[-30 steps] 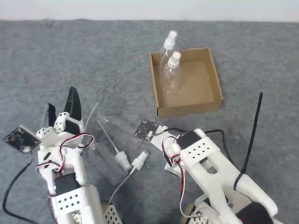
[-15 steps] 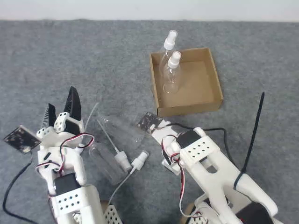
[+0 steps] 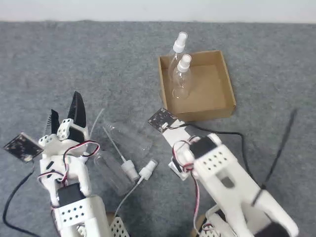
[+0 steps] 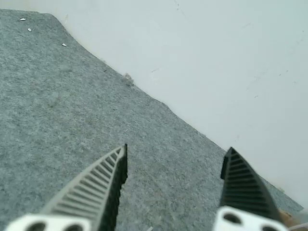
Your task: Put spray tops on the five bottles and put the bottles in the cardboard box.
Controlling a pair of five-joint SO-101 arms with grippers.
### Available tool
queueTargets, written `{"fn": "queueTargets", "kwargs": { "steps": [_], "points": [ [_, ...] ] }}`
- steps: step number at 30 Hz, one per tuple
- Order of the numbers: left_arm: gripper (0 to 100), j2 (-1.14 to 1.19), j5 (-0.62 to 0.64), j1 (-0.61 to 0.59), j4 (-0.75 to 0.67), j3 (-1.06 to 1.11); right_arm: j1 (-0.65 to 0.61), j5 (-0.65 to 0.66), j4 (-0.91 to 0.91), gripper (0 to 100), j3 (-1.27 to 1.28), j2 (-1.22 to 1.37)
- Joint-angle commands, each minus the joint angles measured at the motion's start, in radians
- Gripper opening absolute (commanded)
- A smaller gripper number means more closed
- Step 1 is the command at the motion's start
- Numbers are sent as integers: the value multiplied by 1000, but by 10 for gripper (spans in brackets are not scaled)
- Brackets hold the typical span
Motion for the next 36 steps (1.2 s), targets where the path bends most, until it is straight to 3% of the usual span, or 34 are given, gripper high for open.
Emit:
{"fn": "queueTargets", "kwargs": {
  "steps": [1,18,26,36],
  "points": [
    [298,-14,-12,-8,-35,-13,-2,-15,39,112,-17,-219],
    [298,-14,-12,-8,-35,-13,2,-15,18,111,224,-783],
    [298,-14,-12,-5,-35,-13,116,-15,16,111,269,-941],
    [298,-14,-12,-3,-35,-13,160,-15,16,111,350,-1161]
  ]
}}
